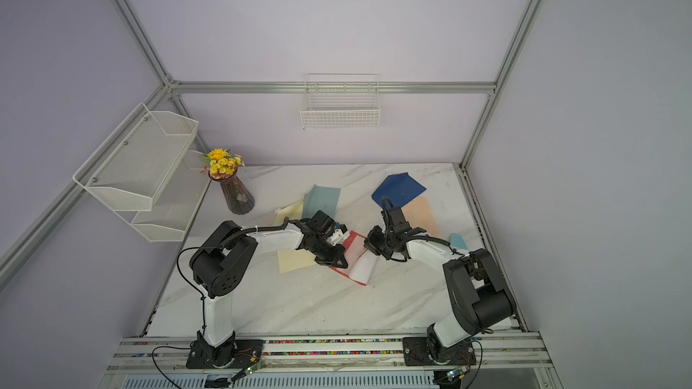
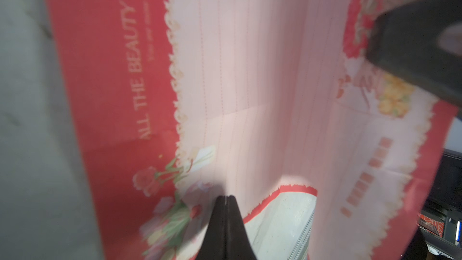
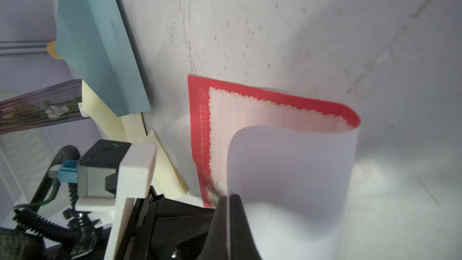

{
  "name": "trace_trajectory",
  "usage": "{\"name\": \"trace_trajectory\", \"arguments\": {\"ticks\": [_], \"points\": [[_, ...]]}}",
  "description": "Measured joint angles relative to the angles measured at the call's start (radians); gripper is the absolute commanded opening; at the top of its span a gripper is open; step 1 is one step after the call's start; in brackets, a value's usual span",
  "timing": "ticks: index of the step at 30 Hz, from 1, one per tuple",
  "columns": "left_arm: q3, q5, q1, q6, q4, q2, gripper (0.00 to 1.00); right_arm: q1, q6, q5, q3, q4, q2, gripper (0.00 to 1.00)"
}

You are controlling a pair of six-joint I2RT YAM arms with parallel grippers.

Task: Fold the letter paper in half and place it into the envelope
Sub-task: Fold the letter paper at the center of the board.

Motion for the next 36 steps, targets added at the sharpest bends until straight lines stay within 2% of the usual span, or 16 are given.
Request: {"name": "trace_trajectory", "arguments": {"ticks": [6, 11, 15, 18, 20, 22, 26, 31, 36], "points": [[0.000, 0.000, 0.000, 0.000, -0.003, 0.000, 0.00, 0.000, 0.022, -0.050, 0.034, 0.107, 0.068, 0.00], [0.013, -0.008, 0.000, 0.007, -0.035, 0.000, 0.00, 0.000, 0.030, -0.073, 0.069, 0.158, 0.134, 0.04], [0.040, -0.065, 0.000, 0.045, -0.128, -0.016, 0.13, 0.000, 0.032, -0.084, 0.075, 0.177, 0.180, 0.09], [0.071, -0.136, 0.002, 0.096, -0.227, -0.054, 0.26, 0.000, 0.034, -0.085, 0.077, 0.181, 0.203, 0.24], [0.091, -0.175, 0.010, 0.122, -0.282, -0.097, 0.33, 0.000, 0.034, -0.086, 0.079, 0.185, 0.217, 0.45], [0.102, -0.205, 0.024, 0.142, -0.312, -0.145, 0.38, 0.000, 0.031, -0.089, 0.083, 0.189, 0.227, 0.62], [0.103, -0.246, 0.051, 0.158, -0.345, -0.229, 0.44, -0.001, 0.025, -0.104, 0.097, 0.216, 0.233, 0.86], [0.103, -0.251, 0.054, 0.152, -0.350, -0.244, 0.42, 0.000, 0.017, -0.117, 0.121, 0.223, 0.243, 0.91], [0.125, -0.237, 0.053, 0.132, -0.339, -0.205, 0.33, 0.000, 0.013, -0.119, 0.150, 0.185, 0.242, 0.94]]}}
